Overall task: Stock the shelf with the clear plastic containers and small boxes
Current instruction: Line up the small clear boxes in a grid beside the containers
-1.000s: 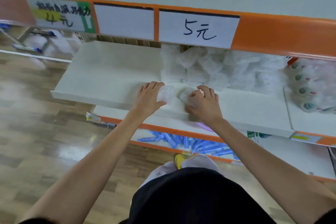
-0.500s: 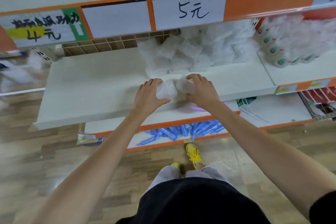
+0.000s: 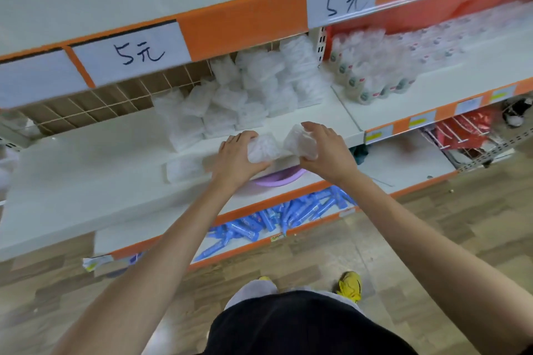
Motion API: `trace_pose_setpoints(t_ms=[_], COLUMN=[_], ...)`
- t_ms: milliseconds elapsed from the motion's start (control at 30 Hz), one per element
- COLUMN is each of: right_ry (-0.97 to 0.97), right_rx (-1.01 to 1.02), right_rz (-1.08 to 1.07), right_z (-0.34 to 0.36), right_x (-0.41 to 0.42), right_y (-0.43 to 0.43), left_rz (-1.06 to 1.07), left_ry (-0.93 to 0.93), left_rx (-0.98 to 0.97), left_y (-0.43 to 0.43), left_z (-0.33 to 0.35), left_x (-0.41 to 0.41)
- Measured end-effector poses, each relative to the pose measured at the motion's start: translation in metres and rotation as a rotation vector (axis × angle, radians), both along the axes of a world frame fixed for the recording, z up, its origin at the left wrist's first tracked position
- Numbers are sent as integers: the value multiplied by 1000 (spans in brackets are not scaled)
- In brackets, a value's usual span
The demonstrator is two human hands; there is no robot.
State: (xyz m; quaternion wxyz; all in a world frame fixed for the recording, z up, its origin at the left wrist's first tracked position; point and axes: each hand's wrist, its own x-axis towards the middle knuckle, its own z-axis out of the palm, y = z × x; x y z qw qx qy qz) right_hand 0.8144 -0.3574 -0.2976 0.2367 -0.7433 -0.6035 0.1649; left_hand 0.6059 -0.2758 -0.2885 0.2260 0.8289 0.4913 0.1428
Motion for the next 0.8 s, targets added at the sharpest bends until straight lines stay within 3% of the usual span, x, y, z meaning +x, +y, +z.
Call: trace_pose_setpoints(t_ms=[533,800], right_ry=[-17,-61], right_rx=[95,95], right_rz=[-117,-186], right_z=[18,8], right_x=[279,397], right_y=[-89,-108], left_rz=[-87,-236], left_ry=[-90,-98], left_rx=[10,4], left_y=[-65,-60], left_z=[4,-4], left_x=[283,412])
